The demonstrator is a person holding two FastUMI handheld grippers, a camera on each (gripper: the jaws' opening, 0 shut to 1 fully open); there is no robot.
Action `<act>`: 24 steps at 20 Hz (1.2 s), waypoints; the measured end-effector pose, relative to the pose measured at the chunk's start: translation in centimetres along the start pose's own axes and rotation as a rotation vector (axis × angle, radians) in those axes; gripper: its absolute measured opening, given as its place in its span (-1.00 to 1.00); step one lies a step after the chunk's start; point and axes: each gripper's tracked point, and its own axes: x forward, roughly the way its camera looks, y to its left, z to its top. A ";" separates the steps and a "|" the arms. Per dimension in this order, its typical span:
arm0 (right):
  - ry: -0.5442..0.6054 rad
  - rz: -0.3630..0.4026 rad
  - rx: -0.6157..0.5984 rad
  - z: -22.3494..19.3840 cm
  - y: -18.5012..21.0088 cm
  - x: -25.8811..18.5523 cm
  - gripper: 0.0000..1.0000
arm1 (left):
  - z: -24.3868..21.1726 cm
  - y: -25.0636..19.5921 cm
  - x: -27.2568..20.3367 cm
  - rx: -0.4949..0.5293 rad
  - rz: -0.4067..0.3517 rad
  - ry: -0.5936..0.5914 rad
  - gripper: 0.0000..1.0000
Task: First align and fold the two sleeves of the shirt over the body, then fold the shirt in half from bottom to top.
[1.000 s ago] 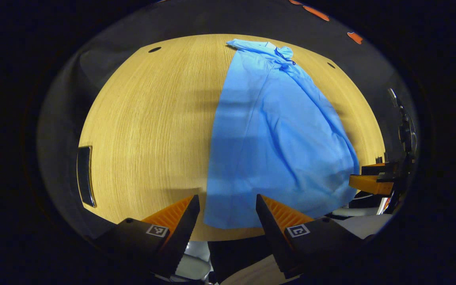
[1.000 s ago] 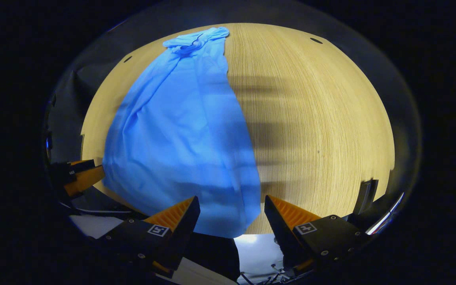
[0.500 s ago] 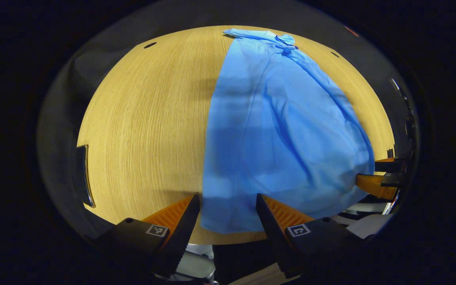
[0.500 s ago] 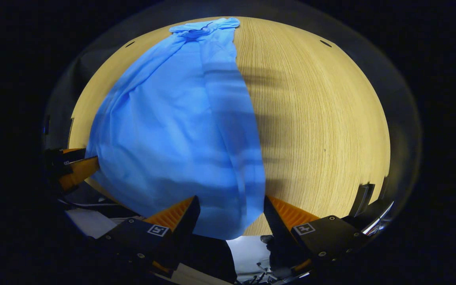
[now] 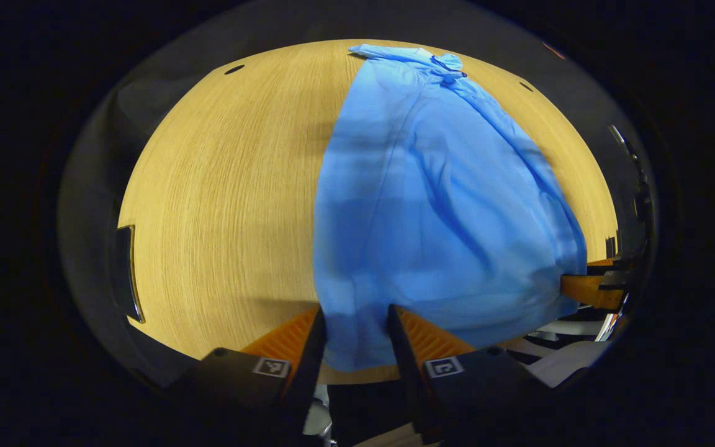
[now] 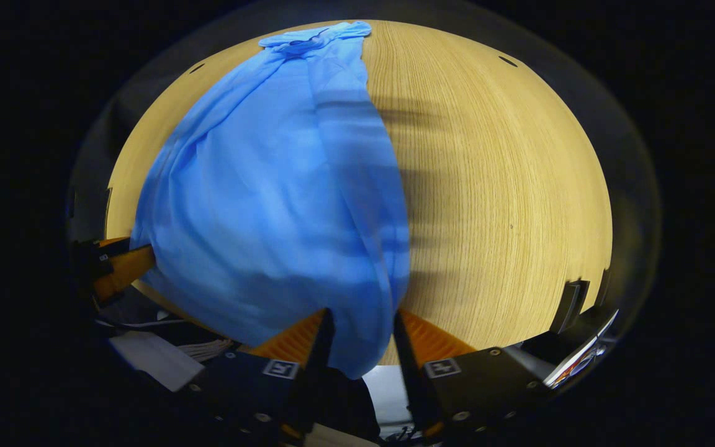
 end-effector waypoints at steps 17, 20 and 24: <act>-0.276 0.067 0.075 10.9 -0.9 -6.2 -0.99 | 12.2 -0.8 -5.1 0.002 -0.080 -0.261 -0.93; -0.325 0.066 0.106 13.7 -1.7 -7.3 -0.99 | 15.5 -1.0 -6.0 0.002 -0.086 -0.306 -0.93; -0.373 0.063 0.108 18.1 -2.6 -8.7 -0.99 | 20.6 -0.3 -6.8 -0.033 -0.090 -0.363 -0.93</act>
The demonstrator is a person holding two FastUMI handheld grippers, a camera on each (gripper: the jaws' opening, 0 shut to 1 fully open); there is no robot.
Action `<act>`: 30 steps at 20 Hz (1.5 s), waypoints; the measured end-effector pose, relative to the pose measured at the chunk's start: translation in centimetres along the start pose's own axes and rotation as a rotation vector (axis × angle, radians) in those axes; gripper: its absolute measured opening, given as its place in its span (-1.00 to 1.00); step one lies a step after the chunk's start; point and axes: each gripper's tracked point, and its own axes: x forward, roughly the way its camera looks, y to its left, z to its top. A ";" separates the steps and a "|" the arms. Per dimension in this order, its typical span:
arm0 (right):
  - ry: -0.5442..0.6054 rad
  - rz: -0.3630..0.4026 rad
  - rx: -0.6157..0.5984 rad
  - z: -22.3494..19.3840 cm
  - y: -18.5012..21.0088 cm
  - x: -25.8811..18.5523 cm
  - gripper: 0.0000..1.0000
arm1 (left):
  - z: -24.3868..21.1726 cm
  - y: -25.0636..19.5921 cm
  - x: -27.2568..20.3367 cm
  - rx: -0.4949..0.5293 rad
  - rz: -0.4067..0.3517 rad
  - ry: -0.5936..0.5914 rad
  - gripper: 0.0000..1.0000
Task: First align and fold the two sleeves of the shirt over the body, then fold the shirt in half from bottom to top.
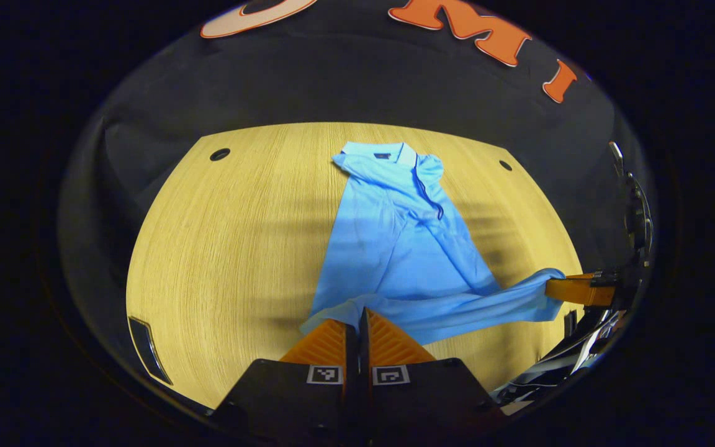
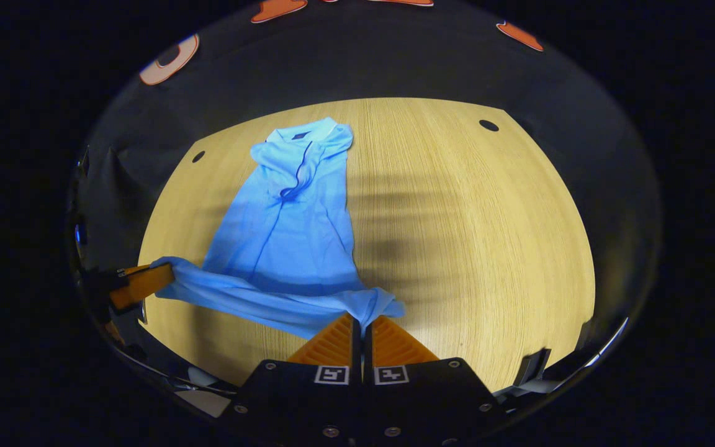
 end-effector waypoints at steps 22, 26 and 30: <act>-0.184 0.015 -0.005 25.1 1.6 12.9 -0.99 | 24.0 5.8 16.1 -0.011 0.069 -0.167 -0.93; -0.153 -0.005 0.023 25.0 1.0 15.4 -0.95 | 22.8 6.8 19.0 -0.018 0.069 -0.118 -0.84; -0.130 0.002 0.017 23.9 1.4 15.5 -0.51 | 23.2 7.4 18.0 -0.043 0.073 -0.139 -0.14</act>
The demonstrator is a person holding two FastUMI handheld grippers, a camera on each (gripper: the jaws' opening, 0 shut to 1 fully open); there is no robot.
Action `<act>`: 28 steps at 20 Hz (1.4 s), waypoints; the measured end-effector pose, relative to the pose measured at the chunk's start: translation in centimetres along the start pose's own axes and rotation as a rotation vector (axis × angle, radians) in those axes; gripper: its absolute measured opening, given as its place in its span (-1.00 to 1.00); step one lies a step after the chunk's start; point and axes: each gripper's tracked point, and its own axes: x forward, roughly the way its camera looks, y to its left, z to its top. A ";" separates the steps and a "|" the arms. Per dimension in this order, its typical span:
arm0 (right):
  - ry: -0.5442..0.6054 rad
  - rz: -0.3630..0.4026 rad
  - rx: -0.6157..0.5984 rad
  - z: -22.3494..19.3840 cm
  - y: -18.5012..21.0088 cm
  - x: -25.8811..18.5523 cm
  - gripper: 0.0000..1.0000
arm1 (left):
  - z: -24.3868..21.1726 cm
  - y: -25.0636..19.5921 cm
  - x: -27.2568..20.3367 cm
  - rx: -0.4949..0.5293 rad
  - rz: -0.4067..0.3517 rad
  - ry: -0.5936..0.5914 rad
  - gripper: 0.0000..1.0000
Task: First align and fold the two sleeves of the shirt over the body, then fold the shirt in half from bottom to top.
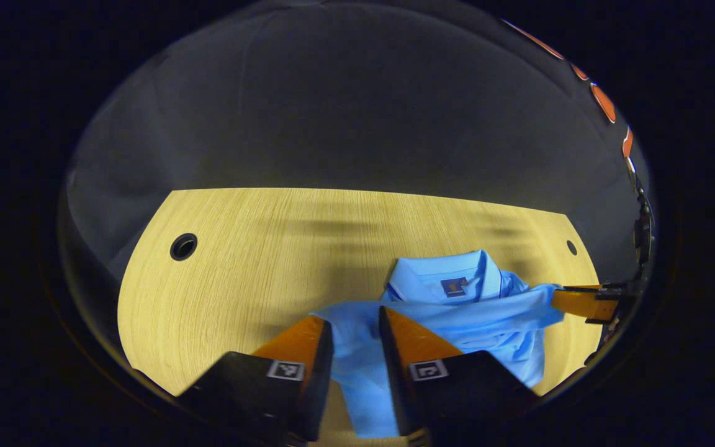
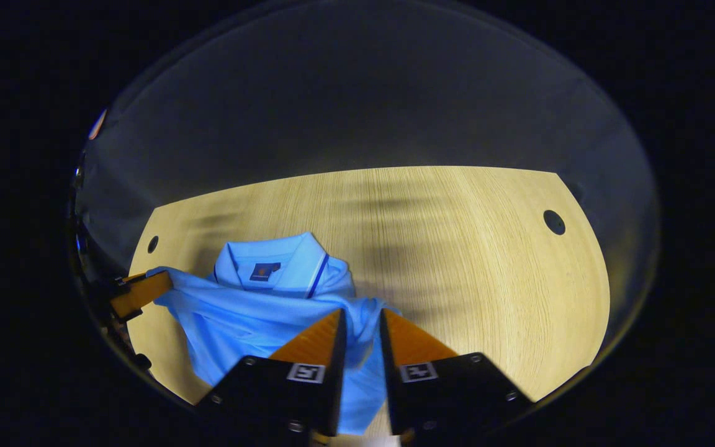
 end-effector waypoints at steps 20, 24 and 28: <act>-0.550 -0.029 0.036 -3.9 -2.7 -28.4 0.99 | 3.6 -4.9 -30.7 0.087 0.078 -0.662 0.96; -0.579 -0.037 0.058 -6.4 -2.8 -31.4 0.99 | 1.2 -5.3 -34.6 0.095 0.079 -0.713 0.96; -0.602 -0.049 0.066 -8.0 -1.9 -33.3 0.99 | 0.1 -4.3 -37.3 0.102 0.084 -0.732 0.96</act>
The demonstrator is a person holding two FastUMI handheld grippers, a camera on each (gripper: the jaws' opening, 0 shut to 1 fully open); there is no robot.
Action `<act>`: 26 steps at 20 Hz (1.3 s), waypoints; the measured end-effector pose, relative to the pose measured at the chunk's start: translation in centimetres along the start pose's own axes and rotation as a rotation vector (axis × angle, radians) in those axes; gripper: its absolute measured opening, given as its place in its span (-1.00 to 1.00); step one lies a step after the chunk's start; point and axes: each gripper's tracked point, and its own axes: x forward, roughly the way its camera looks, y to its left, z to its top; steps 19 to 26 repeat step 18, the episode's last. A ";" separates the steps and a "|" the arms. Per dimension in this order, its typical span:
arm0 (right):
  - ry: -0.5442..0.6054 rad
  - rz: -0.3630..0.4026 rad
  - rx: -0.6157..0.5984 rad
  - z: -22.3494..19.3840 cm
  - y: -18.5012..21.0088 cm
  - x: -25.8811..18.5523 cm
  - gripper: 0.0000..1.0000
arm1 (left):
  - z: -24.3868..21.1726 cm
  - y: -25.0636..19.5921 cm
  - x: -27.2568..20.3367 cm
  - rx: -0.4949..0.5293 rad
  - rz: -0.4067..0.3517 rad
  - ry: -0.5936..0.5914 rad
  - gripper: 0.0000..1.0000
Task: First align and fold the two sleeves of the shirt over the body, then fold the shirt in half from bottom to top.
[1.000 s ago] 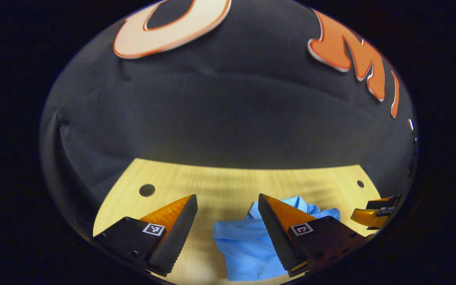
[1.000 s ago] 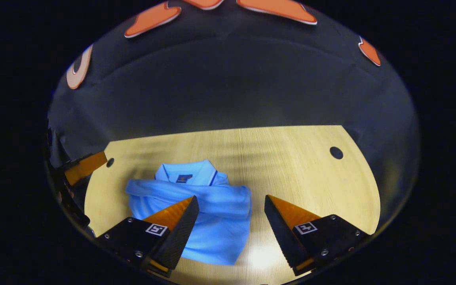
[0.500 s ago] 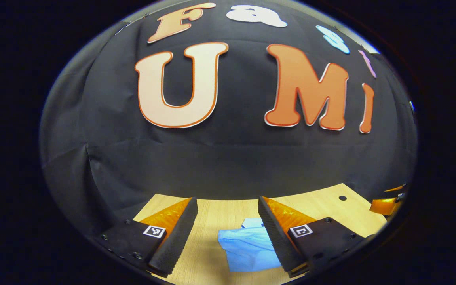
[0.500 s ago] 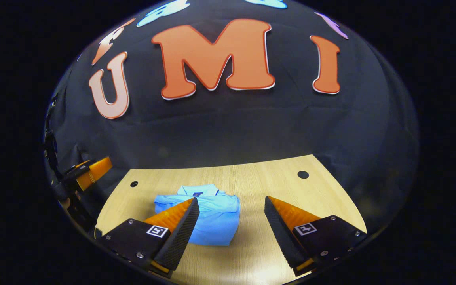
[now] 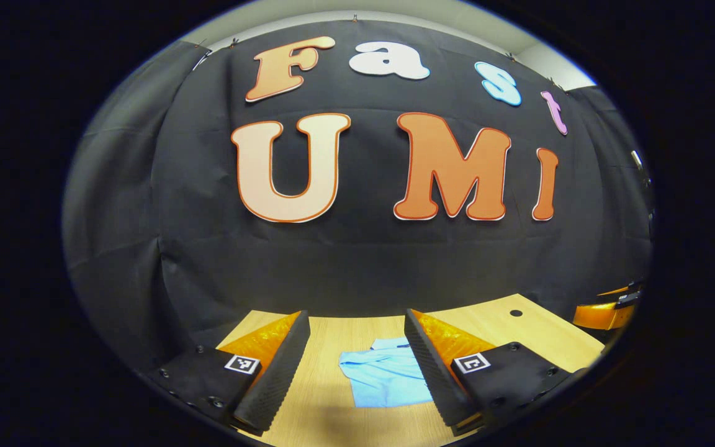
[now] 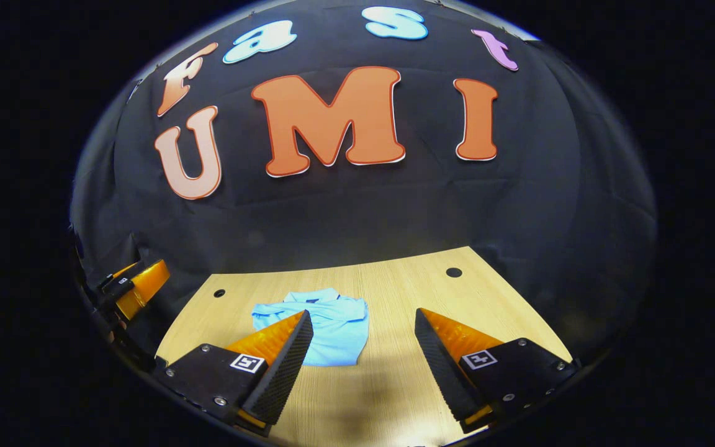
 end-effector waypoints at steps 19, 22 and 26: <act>-0.073 -0.036 0.026 -1.1 3.6 -6.4 0.99 | 1.8 11.1 -7.9 0.023 0.091 -0.046 0.95; -0.073 -0.036 0.026 -1.1 3.6 -6.4 0.99 | 1.8 11.1 -7.9 0.023 0.091 -0.046 0.95; -0.073 -0.036 0.026 -1.1 3.6 -6.4 0.99 | 1.8 11.1 -7.9 0.023 0.091 -0.046 0.95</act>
